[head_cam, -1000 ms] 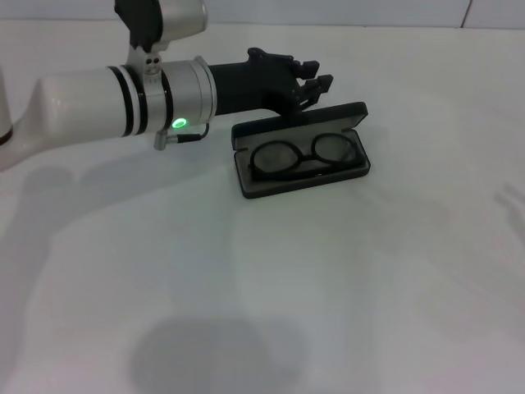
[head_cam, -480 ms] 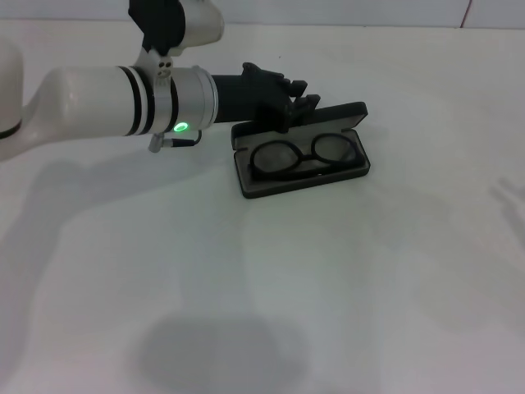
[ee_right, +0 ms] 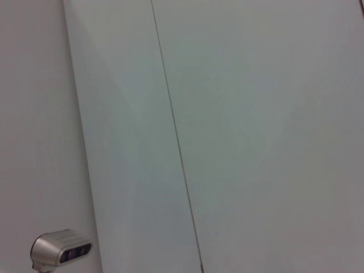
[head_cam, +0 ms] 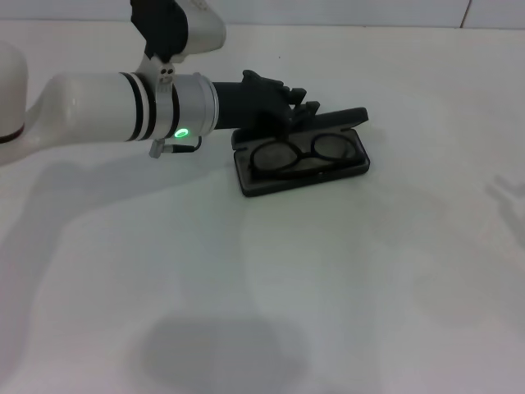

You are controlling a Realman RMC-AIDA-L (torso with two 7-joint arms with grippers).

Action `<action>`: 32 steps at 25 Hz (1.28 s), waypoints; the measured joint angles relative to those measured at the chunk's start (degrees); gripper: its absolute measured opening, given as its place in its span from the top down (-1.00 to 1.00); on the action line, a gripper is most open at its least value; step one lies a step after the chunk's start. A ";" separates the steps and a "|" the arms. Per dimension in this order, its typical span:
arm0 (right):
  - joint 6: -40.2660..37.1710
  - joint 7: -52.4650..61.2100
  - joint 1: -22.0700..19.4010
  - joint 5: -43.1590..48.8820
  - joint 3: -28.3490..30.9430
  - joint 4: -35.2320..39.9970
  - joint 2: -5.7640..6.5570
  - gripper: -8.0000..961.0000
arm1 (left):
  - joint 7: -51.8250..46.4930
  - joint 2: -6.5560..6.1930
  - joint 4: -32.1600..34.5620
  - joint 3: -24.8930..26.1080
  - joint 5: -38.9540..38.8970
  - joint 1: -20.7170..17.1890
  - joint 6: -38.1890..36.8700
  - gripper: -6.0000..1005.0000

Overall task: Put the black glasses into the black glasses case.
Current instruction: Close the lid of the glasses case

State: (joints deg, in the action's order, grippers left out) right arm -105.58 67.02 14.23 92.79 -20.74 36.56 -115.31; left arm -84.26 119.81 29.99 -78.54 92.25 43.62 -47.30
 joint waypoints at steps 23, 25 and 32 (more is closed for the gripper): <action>0.15 -0.05 0.09 -0.02 0.00 -0.18 -0.01 0.67 | -0.06 0.07 -0.41 -3.48 1.49 -0.81 -6.98 0.43; 0.10 -0.05 0.09 0.08 0.00 -0.18 -0.01 0.67 | 0.08 0.07 -0.44 -4.19 1.55 -1.12 -7.33 0.43; -0.20 -0.05 -0.06 0.40 0.00 -0.18 0.00 0.67 | 0.28 0.09 1.14 -5.20 1.37 -2.42 -8.81 0.42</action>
State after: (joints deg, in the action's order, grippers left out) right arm -105.78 66.97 14.18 93.19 -20.74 36.38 -115.31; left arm -83.99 119.90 31.13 -83.75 93.62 41.21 -56.10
